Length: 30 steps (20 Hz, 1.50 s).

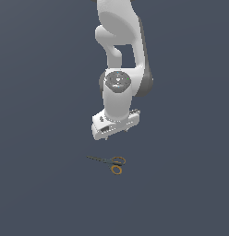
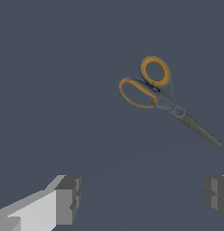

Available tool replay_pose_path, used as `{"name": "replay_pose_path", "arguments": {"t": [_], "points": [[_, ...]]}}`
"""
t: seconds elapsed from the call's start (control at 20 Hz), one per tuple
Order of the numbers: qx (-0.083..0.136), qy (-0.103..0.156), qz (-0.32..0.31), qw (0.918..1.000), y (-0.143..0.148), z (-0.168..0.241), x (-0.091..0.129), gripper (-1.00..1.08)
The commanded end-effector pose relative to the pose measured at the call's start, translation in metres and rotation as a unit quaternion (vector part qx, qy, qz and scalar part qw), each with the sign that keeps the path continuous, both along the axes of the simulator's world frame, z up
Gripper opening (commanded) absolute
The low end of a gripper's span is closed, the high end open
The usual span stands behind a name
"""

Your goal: Pick up the object and move it to a goal position.

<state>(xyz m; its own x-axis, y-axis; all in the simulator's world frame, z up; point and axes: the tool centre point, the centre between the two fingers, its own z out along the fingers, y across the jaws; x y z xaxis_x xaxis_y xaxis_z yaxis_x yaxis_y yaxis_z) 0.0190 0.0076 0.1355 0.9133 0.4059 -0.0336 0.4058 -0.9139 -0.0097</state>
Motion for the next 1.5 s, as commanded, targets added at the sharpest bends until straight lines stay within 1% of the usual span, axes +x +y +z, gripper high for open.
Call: {"name": "replay_pose_path", "arguments": {"t": [0.0,0.2,0.45,0.65,1.0,1.25,1.45], "points": [[0.000,-0.001,0.033,0.9995,-0.004,-0.007,0.008,1.00],[0.001,-0.003,0.085,0.9964,-0.011,-0.017,0.020,1.00],[0.003,-0.006,0.148,0.9890,-0.019,-0.032,0.034,1.00],[0.004,-0.008,0.198,0.9802,-0.027,-0.043,0.045,1.00],[0.006,-0.012,0.273,0.9620,-0.039,-0.062,0.061,1.00],[0.007,-0.014,0.307,0.9516,-0.046,-0.071,0.067,1.00],[0.008,-0.015,0.323,0.9461,-0.049,-0.075,0.070,1.00]]}}
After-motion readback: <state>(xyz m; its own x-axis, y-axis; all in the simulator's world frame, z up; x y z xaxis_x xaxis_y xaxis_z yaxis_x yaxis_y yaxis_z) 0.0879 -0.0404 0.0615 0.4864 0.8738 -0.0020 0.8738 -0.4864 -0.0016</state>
